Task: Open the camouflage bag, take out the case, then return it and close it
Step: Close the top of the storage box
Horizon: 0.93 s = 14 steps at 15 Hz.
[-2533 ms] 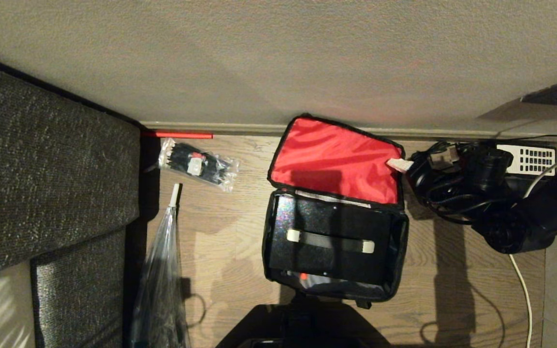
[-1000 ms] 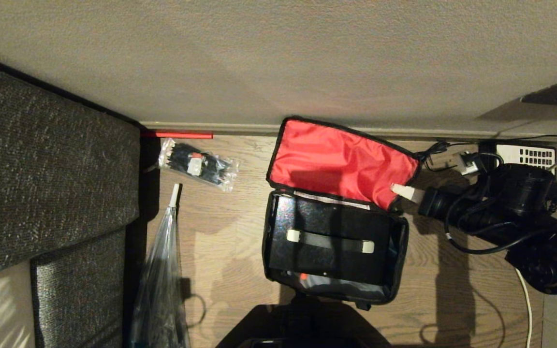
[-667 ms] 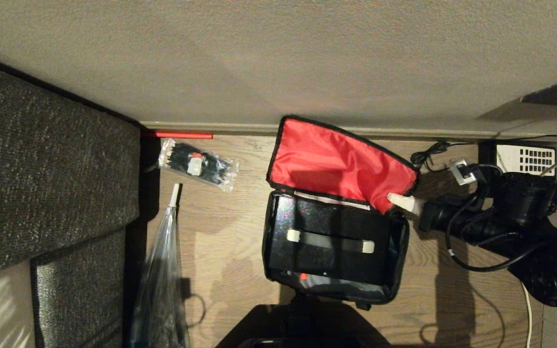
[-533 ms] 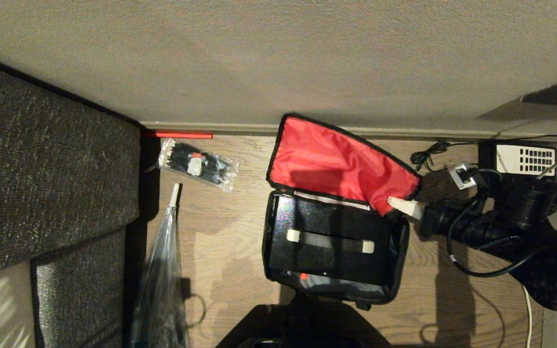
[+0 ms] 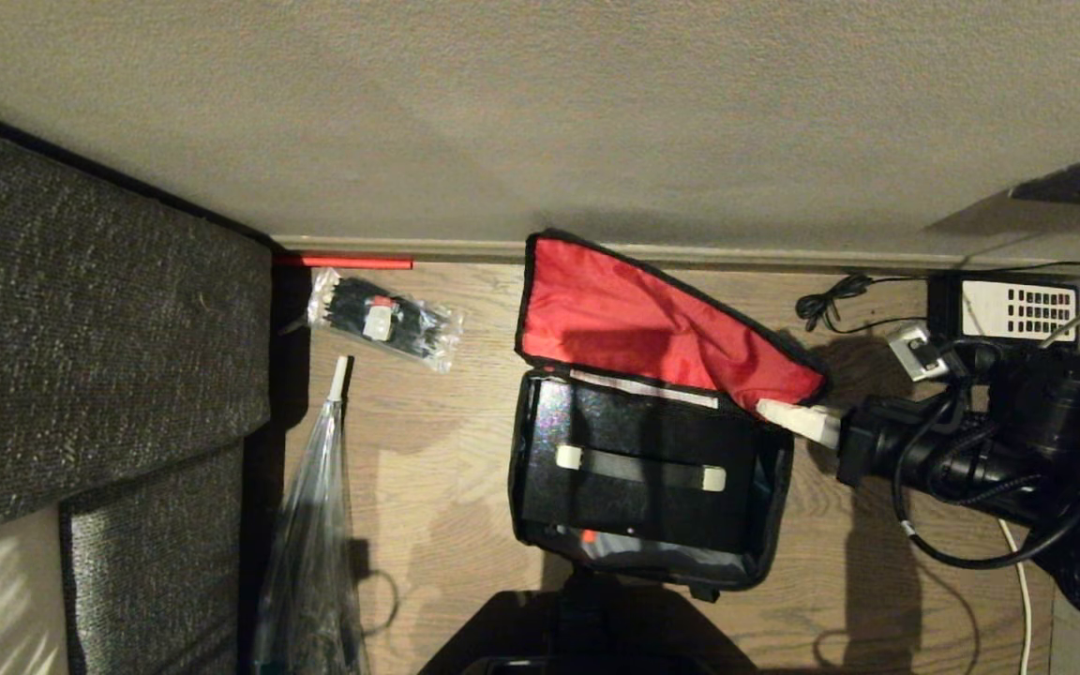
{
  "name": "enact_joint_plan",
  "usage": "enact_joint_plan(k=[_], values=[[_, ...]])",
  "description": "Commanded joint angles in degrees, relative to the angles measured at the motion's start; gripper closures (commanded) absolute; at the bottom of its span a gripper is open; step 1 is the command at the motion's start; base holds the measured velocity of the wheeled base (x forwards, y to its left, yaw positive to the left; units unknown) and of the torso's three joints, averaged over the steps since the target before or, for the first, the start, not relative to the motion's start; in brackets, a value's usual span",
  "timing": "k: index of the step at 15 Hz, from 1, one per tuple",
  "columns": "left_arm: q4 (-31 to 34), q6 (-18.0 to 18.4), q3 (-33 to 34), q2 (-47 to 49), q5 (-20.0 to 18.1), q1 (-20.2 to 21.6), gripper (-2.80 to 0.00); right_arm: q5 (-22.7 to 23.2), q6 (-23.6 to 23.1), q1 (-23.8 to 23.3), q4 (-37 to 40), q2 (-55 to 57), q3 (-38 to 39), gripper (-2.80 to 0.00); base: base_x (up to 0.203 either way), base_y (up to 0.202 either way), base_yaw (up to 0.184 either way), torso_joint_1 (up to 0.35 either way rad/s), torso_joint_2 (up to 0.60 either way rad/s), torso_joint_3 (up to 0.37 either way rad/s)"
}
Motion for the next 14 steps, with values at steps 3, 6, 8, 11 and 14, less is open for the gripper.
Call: enact_joint_plan(k=[3, 6, 8, 11, 14], values=[[0.0, 0.0, 0.0, 0.0, 0.0, 0.0, 0.0, 1.7, -1.9, 0.2, 6.4, -6.5, 4.7, 0.0, 0.0, 0.0, 0.0, 0.0, 0.0, 0.0], [0.0, 0.0, 0.0, 0.0, 0.0, 0.0, 0.0, 1.5, -3.7, 0.2, 11.1, -7.7, 5.7, -2.8, 0.0, 0.0, 0.0, 0.0, 0.0, 0.0], [0.0, 0.0, 0.0, 0.0, 0.0, 0.0, 0.0, 1.7, -5.8, 0.2, 14.7, -7.9, 6.0, -2.8, 0.0, 0.0, 0.0, 0.0, 0.0, 0.0], [0.0, 0.0, 0.0, 0.0, 0.0, 0.0, 0.0, 1.6, -6.1, 0.2, 15.1, -8.7, 6.4, -2.8, 0.0, 0.0, 0.0, 0.0, 0.0, 0.0], [0.0, 0.0, 0.0, 0.0, 0.0, 0.0, 0.0, 1.7, -5.4, 0.2, 18.1, -10.2, 7.5, -2.8, 0.0, 0.0, 0.0, 0.0, 0.0, 0.0]])
